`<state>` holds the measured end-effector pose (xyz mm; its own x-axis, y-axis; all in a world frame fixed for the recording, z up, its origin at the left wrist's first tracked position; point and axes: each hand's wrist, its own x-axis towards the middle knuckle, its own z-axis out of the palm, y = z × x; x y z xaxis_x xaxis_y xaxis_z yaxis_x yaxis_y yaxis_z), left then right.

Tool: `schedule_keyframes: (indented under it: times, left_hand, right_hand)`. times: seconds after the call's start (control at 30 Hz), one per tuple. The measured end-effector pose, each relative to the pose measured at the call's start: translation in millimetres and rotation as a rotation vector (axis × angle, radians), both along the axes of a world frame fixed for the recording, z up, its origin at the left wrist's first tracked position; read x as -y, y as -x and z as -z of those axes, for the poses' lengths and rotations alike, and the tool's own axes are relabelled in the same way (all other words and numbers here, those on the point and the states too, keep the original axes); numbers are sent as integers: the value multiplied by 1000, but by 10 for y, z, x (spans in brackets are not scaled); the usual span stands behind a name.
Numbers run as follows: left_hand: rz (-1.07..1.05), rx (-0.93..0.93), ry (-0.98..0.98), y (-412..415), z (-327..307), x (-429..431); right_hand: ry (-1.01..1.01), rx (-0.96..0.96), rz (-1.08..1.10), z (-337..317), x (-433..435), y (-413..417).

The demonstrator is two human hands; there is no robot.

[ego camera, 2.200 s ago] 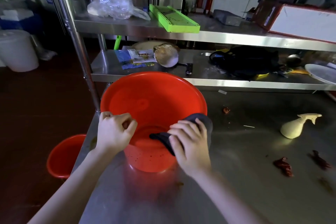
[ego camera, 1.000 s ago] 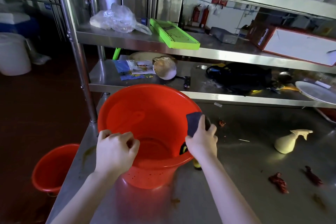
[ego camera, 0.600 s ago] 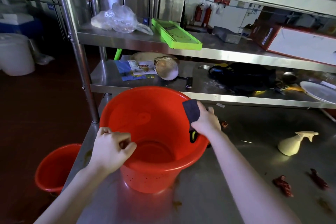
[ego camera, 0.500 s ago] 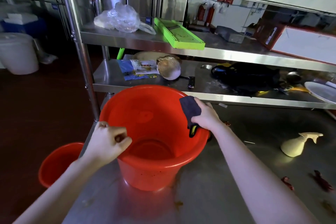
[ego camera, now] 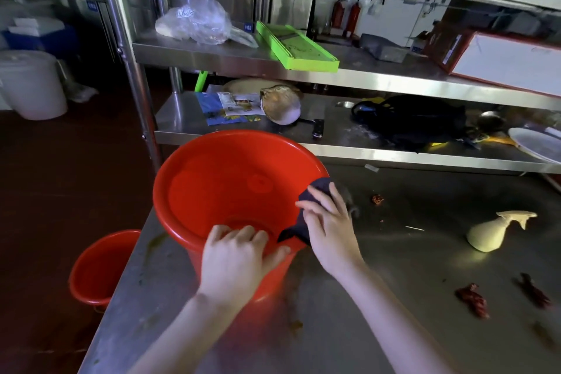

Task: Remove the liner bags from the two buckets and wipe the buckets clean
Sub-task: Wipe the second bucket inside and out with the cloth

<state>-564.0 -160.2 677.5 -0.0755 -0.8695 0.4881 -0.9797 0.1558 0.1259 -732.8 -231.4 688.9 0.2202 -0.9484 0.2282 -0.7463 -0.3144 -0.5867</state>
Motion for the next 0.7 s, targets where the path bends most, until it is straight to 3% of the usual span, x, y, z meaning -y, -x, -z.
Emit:
schedule_keyframes:
  times: [0.1,0.27,0.43,0.57,0.7]
  left_hand:
    - [13,83,30,-285,1,52]
    - [96,17,52,-337,-39,34]
    - [67,-31,62,-409,42,-28]
    - [66,-51,99,-537,65,-51]
    - [83,-131,59,-854,53,-28]
  right_hand:
    - [96,-132,-160,38,-426,196]
    - [430,-453,-89,-67,-694,62]
    - [432,-297,-194,65,-464,-193]
    - [576,-237,-306,124,-226,-39]
    - [381,-341,-342,-101,264,376]
